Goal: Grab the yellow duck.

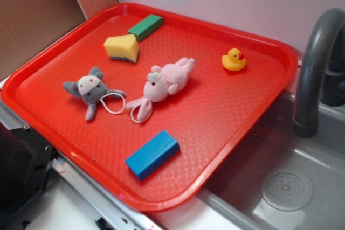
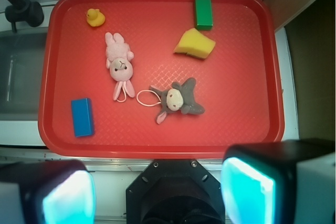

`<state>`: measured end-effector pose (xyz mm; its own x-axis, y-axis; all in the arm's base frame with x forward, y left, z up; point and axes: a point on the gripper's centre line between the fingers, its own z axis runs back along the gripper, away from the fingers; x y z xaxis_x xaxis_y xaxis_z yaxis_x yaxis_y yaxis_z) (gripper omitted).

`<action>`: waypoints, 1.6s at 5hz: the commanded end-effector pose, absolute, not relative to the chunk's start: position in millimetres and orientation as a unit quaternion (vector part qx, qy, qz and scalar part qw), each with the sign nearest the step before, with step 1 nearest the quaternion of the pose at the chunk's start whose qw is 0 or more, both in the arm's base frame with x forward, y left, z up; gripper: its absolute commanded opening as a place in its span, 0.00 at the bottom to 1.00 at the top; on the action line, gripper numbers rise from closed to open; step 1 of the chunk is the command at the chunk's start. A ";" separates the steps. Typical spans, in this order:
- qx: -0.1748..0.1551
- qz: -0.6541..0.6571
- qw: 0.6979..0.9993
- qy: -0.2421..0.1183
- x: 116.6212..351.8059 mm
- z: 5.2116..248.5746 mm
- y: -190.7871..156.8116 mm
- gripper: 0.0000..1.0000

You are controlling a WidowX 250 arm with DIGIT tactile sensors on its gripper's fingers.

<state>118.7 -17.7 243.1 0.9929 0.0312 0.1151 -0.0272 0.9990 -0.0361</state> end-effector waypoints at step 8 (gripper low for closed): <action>0.124 -0.478 0.869 -0.022 323.6 108.8 -131.7 1.00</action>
